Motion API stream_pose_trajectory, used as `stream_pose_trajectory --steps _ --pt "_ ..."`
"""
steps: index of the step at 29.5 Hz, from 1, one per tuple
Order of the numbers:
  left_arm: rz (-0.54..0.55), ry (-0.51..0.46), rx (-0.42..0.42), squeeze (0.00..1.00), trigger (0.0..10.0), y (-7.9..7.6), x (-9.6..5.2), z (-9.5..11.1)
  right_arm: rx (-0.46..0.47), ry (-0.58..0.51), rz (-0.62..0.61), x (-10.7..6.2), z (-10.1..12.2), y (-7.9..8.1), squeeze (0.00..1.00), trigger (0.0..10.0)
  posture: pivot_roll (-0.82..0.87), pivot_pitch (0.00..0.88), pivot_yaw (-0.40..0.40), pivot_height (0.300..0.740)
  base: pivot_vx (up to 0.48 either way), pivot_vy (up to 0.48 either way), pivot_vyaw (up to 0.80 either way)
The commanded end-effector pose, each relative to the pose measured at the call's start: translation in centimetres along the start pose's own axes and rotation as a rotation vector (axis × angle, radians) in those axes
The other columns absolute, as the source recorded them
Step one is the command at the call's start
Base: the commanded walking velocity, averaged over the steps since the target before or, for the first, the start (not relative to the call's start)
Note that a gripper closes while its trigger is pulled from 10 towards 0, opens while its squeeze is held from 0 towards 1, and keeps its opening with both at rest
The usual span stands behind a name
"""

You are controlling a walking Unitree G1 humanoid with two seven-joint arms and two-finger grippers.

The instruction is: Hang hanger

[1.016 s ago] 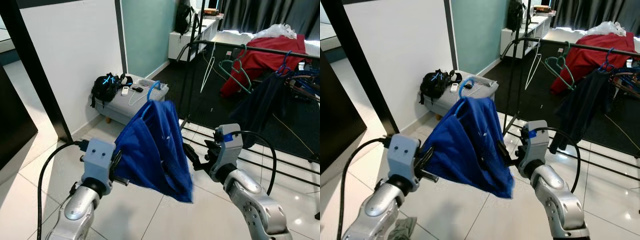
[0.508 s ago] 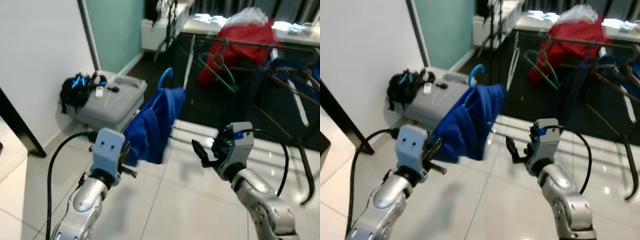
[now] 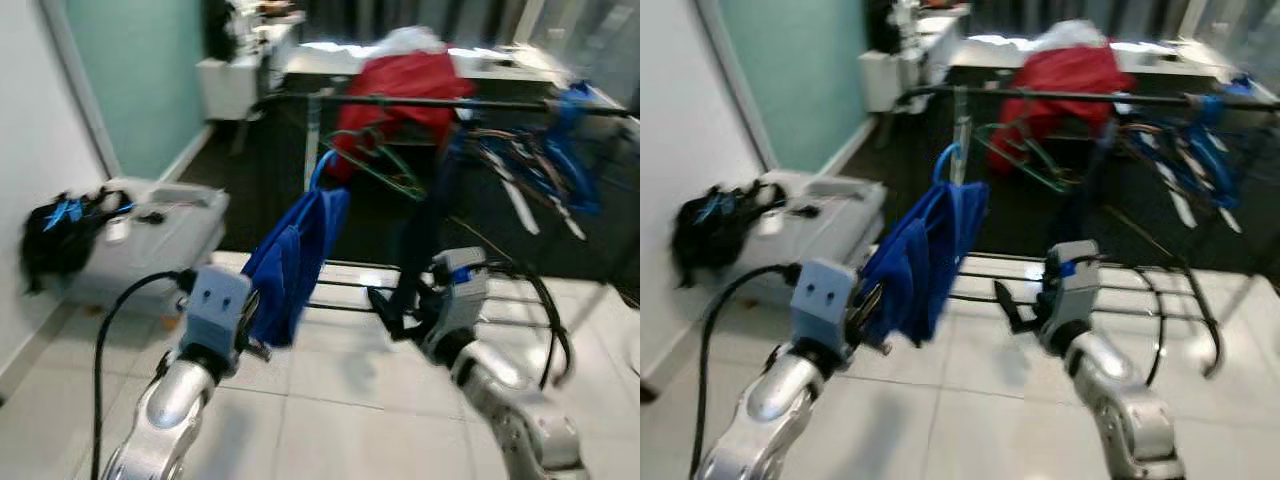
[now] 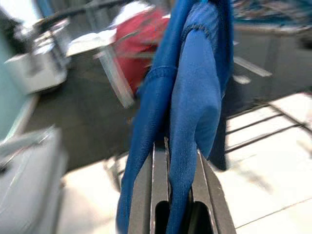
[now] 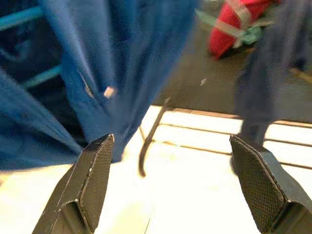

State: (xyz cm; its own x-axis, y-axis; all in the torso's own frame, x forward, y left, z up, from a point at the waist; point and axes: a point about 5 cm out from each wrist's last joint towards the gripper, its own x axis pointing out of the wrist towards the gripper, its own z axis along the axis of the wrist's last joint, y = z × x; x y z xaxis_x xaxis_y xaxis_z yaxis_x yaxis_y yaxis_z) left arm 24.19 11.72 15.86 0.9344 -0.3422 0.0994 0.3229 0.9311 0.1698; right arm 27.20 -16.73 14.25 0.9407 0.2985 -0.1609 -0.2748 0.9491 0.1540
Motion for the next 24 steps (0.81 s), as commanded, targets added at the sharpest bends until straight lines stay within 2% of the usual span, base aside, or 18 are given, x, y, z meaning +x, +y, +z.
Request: stream_pose_trajectory --steps 1,4,6,10,18,24 --pt "0.002 -0.027 0.017 0.0 10.0 0.1 0.2 0.8 0.001 0.007 0.029 0.2 -0.2 0.8 0.0 10.0 -0.1 0.0 -0.006 0.74 0.315 0.0 -0.8" --pt "0.014 -0.013 0.011 0.0 10.0 0.0 0.8 1.1 -0.003 -0.001 0.034 0.3 -0.1 0.8 0.0 10.0 -0.1 0.0 -0.001 0.74 0.281 0.0 0.0" --pt "0.073 0.014 -0.017 0.0 10.0 0.4 1.4 1.4 -0.008 -0.006 0.037 0.3 0.0 0.9 0.0 10.0 -0.1 0.0 0.0 0.74 0.27 0.0 0.0" --pt "0.151 0.047 -0.022 0.0 10.0 1.1 1.9 1.5 -0.01 -0.009 0.039 0.3 0.0 0.9 0.0 10.0 -0.1 0.0 0.003 0.74 0.268 0.0 0.0" --pt "0.185 0.118 -0.003 0.0 10.0 1.3 2.6 1.2 -0.015 -0.009 0.047 0.4 0.1 1.0 0.0 10.0 -0.11 0.0 0.007 0.74 0.269 0.0 0.0" --pt "0.254 0.214 -0.051 0.0 10.0 1.8 2.9 0.6 -0.019 -0.008 0.049 0.4 0.1 1.0 0.0 10.0 -0.11 0.0 0.013 0.74 0.267 0.0 0.0"
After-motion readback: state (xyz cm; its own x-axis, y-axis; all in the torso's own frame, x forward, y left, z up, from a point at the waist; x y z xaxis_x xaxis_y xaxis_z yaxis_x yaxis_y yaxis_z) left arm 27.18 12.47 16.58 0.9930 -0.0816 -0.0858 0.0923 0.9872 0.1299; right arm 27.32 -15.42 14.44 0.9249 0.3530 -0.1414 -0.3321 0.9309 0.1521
